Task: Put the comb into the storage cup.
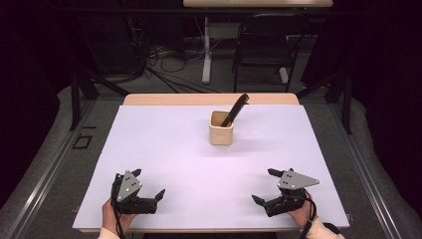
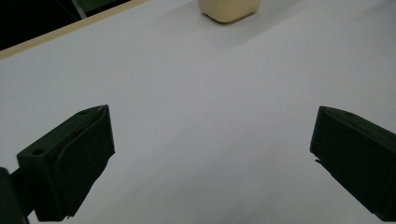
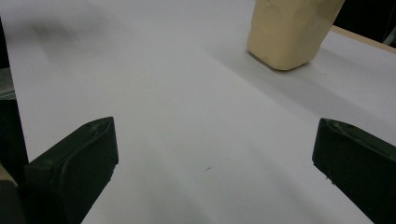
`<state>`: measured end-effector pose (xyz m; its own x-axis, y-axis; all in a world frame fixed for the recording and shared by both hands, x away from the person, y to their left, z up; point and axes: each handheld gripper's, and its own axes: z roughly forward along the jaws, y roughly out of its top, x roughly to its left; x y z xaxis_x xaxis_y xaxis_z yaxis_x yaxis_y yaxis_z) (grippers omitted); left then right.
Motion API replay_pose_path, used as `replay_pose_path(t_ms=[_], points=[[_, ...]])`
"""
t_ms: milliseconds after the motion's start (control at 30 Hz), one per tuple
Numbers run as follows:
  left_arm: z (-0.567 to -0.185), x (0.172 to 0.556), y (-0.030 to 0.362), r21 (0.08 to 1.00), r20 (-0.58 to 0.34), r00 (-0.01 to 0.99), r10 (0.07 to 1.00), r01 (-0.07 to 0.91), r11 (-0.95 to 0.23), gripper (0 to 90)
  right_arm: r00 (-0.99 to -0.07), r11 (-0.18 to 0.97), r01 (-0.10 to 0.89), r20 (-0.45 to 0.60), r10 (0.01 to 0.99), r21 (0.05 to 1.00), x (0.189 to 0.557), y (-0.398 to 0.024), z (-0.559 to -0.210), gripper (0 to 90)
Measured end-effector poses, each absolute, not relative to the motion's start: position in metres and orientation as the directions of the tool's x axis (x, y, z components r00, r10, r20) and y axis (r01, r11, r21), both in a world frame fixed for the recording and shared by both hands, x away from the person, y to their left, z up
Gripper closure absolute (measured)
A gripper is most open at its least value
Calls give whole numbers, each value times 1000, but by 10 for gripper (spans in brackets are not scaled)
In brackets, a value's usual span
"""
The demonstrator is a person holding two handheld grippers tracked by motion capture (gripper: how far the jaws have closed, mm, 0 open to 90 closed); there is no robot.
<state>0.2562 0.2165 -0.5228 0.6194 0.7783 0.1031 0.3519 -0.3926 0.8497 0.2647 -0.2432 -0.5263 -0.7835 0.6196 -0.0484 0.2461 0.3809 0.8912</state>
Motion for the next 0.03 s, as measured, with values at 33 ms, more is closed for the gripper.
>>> replay_pose_path(t_ms=[33], points=[[-523, 256, 217, 850, 101, 619, 779, 354, -391, 0, -783, 381, 248, -48, 620, 891, 265, -243, -526, 0]])
